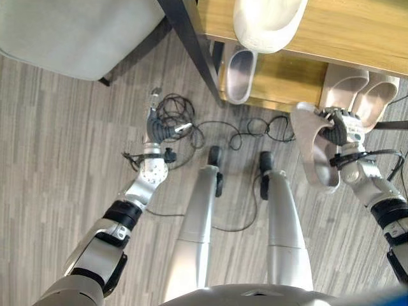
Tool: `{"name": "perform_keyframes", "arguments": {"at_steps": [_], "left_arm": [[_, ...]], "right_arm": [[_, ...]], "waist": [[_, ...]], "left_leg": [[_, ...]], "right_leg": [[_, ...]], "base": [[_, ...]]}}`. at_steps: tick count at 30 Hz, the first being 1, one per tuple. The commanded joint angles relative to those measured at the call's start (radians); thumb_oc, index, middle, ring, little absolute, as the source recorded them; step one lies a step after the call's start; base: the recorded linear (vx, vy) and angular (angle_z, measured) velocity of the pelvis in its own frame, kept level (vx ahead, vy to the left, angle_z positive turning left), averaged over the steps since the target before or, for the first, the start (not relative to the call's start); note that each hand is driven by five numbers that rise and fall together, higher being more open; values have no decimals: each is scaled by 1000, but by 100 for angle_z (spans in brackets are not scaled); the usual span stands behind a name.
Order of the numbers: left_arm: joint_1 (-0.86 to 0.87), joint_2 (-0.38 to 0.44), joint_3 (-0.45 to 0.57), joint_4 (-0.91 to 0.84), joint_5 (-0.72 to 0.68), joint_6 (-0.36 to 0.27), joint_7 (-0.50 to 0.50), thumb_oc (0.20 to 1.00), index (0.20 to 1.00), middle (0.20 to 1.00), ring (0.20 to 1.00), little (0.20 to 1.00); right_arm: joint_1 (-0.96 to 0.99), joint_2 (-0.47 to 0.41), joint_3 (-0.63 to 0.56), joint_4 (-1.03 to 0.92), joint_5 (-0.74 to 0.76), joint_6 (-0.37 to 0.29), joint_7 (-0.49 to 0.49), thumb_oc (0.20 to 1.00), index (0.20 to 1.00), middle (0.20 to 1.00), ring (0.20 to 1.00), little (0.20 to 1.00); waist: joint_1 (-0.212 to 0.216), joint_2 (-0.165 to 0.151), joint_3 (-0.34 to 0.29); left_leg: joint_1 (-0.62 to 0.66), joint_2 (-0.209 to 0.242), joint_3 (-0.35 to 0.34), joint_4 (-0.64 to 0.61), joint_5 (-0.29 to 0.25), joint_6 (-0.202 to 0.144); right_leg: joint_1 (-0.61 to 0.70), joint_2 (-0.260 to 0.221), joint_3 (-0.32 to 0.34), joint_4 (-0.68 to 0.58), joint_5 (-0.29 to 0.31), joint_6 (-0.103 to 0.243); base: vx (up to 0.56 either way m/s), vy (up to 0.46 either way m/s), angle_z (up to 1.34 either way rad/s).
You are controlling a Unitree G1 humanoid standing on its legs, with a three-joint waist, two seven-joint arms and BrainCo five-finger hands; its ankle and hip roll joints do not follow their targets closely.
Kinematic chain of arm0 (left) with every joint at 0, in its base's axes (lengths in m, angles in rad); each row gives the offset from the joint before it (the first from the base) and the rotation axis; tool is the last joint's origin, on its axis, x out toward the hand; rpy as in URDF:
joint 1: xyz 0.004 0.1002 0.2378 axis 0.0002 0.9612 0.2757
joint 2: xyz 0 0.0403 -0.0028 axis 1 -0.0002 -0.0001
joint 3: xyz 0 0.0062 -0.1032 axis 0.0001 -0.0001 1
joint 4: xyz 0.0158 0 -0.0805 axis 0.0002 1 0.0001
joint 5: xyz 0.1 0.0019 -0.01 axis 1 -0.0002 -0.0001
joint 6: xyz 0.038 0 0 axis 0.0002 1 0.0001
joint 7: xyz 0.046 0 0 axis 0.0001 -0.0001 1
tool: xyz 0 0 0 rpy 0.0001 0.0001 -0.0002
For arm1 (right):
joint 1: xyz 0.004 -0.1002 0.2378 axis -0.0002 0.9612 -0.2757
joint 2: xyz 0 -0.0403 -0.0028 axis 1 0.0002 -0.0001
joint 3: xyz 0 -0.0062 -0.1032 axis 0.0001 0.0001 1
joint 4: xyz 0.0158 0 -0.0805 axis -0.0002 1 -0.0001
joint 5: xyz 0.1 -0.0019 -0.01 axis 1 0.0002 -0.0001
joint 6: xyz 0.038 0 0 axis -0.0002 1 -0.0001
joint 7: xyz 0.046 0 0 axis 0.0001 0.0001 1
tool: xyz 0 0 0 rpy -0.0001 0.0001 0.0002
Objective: Arrange the slippers neatly on the shoe rack.
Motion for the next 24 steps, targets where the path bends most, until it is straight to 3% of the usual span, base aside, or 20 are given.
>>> {"name": "perform_keyframes", "arguments": {"at_steps": [1, 24], "left_arm": [[-24, 2, 15, -29, 13, -25, 33, 1000, 1000, 1000, 1000, 1000], [-34, 21, 16, -170, 23, -70, 110, 1000, 1000, 1000, 1000, 1000]], "right_arm": [[-22, -80, -42, -49, 3, -5, -52, 200, 200, 200, 200, 200], [-338, -133, 68, 149, 69, 73, -66, 200, 200, 200, 200, 200]], "waist": [[10, 44, 13], [66, 19, -41]], "left_leg": [[2, -13, -53, -60, -50, 9], [-94, -49, -55, -138, -7, 6]], "right_leg": [[56, 5, -28, -11, -57, -36], [-24, -35, -44, -69, -31, -18]], "base": [[0, 0, 0], [26, -11, 4]]}}
